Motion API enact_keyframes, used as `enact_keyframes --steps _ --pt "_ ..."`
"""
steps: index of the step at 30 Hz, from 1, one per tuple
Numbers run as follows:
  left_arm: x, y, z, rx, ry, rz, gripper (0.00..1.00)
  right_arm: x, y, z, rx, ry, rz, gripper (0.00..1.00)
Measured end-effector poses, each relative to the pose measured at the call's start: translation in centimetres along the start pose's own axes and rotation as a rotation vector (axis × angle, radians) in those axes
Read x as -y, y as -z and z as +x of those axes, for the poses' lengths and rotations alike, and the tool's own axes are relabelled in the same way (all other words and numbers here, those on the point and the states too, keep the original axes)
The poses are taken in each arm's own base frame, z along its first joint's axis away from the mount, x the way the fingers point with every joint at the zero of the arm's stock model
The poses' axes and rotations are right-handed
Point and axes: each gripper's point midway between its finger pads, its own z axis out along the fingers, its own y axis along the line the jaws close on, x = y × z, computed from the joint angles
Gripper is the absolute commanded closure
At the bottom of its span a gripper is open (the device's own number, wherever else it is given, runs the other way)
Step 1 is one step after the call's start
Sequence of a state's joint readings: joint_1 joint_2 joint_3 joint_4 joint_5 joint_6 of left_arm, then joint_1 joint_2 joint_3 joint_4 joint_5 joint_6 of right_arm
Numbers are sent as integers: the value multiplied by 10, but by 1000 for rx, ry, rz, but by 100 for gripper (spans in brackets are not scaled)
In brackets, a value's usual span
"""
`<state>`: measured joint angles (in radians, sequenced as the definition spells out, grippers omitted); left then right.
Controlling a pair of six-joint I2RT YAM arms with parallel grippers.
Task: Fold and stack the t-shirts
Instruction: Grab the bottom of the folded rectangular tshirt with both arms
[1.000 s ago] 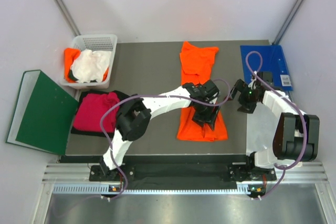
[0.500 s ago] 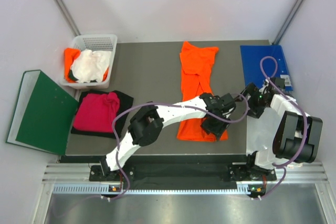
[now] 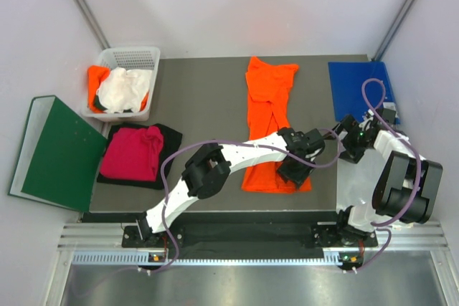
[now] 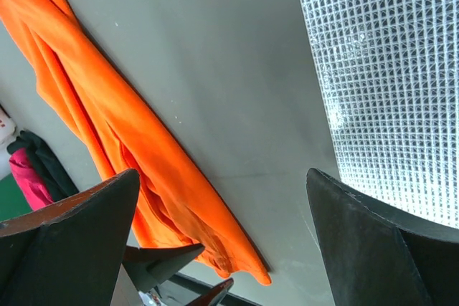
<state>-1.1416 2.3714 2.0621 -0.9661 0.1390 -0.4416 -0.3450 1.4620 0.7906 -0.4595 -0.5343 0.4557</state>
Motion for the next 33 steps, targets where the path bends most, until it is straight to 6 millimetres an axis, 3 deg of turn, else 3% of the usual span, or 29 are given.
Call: enact_keyframes --steps 7,10,11,12,14,17,21,27,33 --pt "-8 -4 -2 12 -2 -43 50 1 0 2 -9 2 -9 0" --pt "-11 -5 -2 14 -1 -58 77 1 0 3 -12 1 -9 0" --pt "-12 -5 -3 17 -1 -61 95 1 -1 3 -12 0 -10 0" --pt "-12 -5 -3 19 -2 -66 100 2 -1 3 -13 -1 -10 0" --pt "-14 -5 -4 24 -1 -77 100 2 -1 5 -17 -3 -11 0" --pt "-16 -5 -5 31 0 -90 88 3 -2 7 -23 -5 -14 0" --pt "-21 -5 -7 42 2 -113 49 5 -3 12 -37 -10 -19 0" --pt "-23 -5 -9 50 8 -127 49 7 -5 18 -51 -15 -21 0" --pt "-23 -5 -9 51 8 -129 58 6 -5 19 -54 -14 -30 0"
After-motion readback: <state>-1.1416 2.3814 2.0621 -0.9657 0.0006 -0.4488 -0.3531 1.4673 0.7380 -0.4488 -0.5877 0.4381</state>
